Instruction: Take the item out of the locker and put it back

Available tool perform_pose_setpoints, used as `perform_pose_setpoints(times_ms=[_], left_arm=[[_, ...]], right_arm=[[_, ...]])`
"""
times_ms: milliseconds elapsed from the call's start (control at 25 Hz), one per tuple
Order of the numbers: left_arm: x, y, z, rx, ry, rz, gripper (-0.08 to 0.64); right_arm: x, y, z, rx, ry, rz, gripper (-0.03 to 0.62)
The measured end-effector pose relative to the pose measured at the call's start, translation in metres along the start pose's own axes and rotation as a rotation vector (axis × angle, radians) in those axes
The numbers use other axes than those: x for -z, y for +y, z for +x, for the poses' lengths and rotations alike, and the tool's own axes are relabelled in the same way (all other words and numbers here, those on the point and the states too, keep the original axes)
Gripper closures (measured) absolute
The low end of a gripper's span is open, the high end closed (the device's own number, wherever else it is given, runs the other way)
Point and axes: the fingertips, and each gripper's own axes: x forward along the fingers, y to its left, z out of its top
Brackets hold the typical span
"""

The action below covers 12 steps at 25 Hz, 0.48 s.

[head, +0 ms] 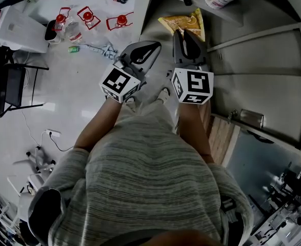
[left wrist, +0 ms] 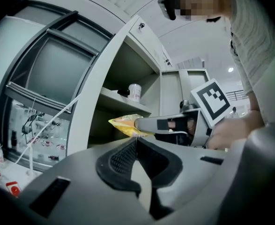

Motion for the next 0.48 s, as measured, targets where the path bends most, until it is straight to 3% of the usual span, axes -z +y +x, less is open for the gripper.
perform_pose_setpoints(times_ms=[480], left_arm=[[-0.01,-0.007,-0.001,0.018,-0.013,0.024,0.552]], right_arm=[[-0.013,0.002,-0.014,0.006,-0.025,0.001,0.531]])
